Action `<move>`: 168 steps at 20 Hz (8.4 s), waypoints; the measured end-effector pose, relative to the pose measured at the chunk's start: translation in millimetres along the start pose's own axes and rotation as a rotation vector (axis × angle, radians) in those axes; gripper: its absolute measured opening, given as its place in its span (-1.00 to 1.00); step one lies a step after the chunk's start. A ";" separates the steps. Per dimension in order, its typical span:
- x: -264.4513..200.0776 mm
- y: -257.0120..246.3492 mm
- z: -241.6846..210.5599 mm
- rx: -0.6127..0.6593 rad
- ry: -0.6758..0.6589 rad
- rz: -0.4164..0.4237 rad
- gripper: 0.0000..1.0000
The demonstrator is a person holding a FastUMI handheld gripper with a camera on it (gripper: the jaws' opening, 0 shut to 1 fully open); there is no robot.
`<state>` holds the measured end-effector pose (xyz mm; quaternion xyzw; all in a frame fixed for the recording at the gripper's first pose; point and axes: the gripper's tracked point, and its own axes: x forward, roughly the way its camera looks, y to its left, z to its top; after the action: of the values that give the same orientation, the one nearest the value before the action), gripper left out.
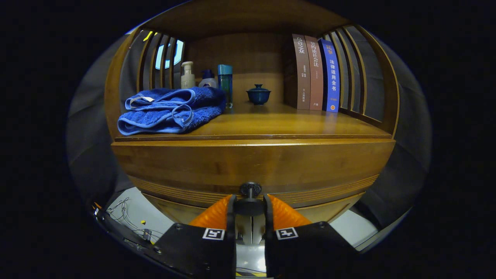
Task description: Pull open the drawer, take out the items inside it, and place them on the countertop above the cabinet.
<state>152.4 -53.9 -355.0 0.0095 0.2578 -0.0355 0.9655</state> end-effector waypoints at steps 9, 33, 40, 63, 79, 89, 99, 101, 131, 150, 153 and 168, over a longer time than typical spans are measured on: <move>-41.3 0.3 -16.9 -0.013 0.021 0.007 -0.34; -166.8 2.5 -78.3 0.014 0.140 0.011 -0.34; -171.9 2.3 -80.6 0.070 0.157 0.030 -0.17; -31.4 9.3 7.8 0.080 0.569 0.033 0.94; -9.5 -4.2 -56.0 -0.013 0.807 0.000 -0.02; -48.2 3.5 -23.3 -0.029 0.721 0.100 -0.15; -105.7 2.2 22.5 -0.011 0.583 0.113 -0.15; -108.6 4.4 49.3 -0.007 0.517 0.113 -0.15; 45.4 -14.9 157.4 0.078 0.366 0.009 0.97; -228.3 24.5 106.6 0.047 -0.306 0.068 0.99; -231.7 14.8 61.9 0.076 -0.275 0.045 0.99; -174.3 3.6 -40.7 0.102 -0.090 0.001 1.00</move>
<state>-18.2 -37.7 -303.4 0.0573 0.2120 -0.0487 0.9744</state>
